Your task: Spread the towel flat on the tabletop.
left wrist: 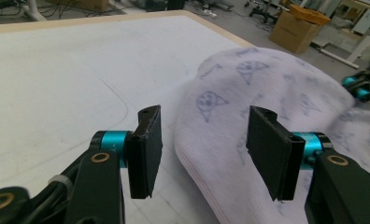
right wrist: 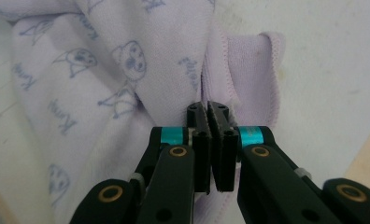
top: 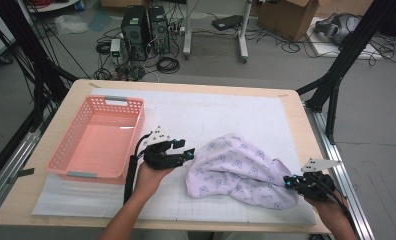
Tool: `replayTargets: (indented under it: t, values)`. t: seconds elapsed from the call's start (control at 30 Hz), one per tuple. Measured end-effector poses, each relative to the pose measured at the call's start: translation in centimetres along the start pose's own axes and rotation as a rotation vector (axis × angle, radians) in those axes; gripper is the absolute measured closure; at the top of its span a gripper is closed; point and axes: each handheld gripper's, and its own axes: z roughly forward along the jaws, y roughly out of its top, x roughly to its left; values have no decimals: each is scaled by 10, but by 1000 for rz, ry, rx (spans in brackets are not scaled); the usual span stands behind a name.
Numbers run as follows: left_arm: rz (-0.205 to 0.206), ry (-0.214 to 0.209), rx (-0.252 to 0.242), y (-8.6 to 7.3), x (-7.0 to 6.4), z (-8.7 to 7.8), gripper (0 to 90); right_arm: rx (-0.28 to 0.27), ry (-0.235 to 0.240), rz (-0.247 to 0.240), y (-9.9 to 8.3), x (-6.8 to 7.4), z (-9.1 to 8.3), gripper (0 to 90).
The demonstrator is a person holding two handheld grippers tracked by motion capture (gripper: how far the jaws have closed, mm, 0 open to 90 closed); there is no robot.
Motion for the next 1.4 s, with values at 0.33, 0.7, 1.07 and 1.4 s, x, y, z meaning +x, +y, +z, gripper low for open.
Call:
replayTargets:
  t: [0.33, 0.7, 1.07, 1.4]
  values:
    - [-55, 83, 70, 12, 23, 61, 473, -198, -160, 132, 69, -33, 5, 695]
    - [-67, -19, 199, -5, 17, 102, 466, -169, -132, 155, 99, -41, 53, 616]
    - [34, -32, 203, 8, 2, 84, 817, -181, -91, 248, 99, -50, 67, 553]
    - [93, 134, 46, 24, 1, 45, 814, -135, 205, 174, 113, -29, 110, 555]
